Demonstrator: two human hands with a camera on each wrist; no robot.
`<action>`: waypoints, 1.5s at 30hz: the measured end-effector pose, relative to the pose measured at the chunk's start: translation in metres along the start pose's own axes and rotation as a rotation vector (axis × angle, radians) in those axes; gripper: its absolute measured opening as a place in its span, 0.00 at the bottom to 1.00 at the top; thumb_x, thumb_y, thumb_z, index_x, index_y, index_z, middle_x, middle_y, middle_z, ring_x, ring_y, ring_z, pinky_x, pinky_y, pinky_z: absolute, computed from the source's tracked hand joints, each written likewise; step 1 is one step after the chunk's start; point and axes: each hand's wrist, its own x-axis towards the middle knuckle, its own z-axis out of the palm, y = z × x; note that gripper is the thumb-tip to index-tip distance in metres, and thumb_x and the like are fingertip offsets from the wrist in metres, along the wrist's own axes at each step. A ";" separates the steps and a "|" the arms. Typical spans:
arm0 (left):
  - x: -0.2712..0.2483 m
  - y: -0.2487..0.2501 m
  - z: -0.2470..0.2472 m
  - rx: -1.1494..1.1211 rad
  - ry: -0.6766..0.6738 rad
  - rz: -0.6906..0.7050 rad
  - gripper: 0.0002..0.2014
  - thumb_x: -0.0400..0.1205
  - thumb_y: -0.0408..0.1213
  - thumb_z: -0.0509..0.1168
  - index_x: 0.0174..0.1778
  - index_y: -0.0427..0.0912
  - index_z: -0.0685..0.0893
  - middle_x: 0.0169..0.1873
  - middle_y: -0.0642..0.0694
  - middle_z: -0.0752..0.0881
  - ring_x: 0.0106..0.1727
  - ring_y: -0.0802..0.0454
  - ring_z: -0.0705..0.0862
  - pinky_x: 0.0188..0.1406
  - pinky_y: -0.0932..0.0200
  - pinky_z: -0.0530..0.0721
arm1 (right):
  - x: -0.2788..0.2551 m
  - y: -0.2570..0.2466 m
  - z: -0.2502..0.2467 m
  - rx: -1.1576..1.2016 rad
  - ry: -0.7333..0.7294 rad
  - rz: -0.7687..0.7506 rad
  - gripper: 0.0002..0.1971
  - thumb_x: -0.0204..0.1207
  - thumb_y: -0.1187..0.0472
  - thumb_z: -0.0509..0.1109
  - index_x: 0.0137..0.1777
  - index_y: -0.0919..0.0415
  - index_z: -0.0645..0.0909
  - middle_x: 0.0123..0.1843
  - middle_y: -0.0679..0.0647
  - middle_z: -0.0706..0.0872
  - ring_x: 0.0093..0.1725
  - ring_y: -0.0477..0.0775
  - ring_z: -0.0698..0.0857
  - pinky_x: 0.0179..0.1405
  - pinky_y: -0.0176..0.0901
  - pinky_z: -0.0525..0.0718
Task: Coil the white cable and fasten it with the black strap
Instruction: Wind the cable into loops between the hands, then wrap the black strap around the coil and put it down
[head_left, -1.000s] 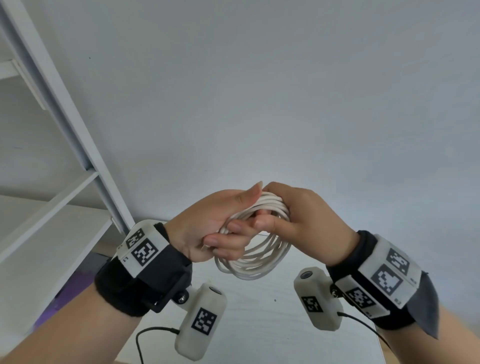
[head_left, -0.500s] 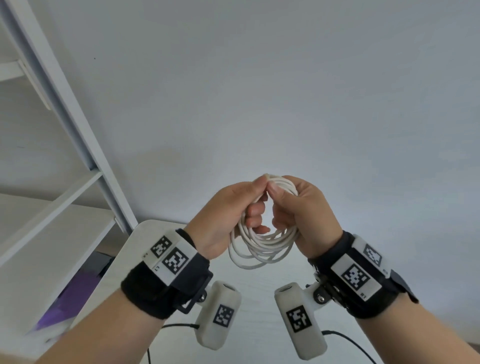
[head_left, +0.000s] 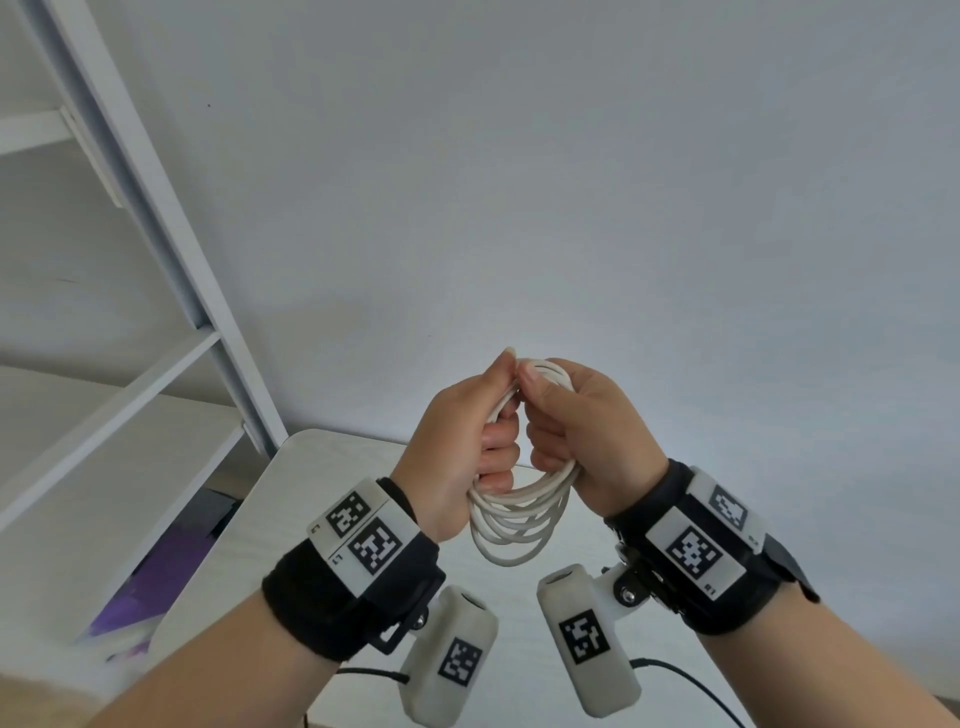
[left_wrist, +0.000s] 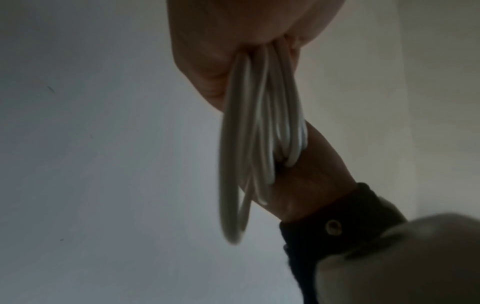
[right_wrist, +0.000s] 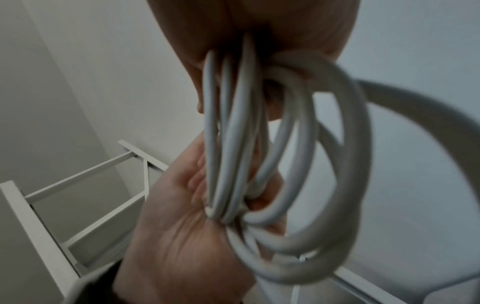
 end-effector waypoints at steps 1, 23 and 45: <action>0.000 0.000 -0.002 0.018 0.001 0.001 0.23 0.79 0.58 0.60 0.24 0.47 0.67 0.16 0.53 0.59 0.15 0.58 0.55 0.17 0.65 0.52 | 0.000 0.001 0.000 -0.004 -0.005 0.009 0.15 0.79 0.58 0.62 0.30 0.59 0.71 0.17 0.44 0.64 0.15 0.42 0.62 0.13 0.32 0.65; -0.030 -0.101 -0.026 0.084 0.369 0.067 0.24 0.77 0.61 0.52 0.39 0.41 0.75 0.22 0.50 0.64 0.22 0.55 0.65 0.35 0.56 0.80 | 0.008 0.093 0.009 -0.404 -0.001 0.077 0.22 0.77 0.46 0.61 0.26 0.59 0.70 0.19 0.51 0.69 0.17 0.48 0.66 0.18 0.39 0.68; -0.031 -0.143 -0.187 -0.291 0.671 -0.294 0.18 0.84 0.50 0.57 0.32 0.44 0.70 0.15 0.54 0.62 0.15 0.58 0.58 0.12 0.67 0.59 | 0.065 0.228 0.120 -0.553 -0.359 0.349 0.18 0.81 0.45 0.52 0.45 0.54 0.78 0.38 0.50 0.83 0.35 0.49 0.83 0.43 0.46 0.83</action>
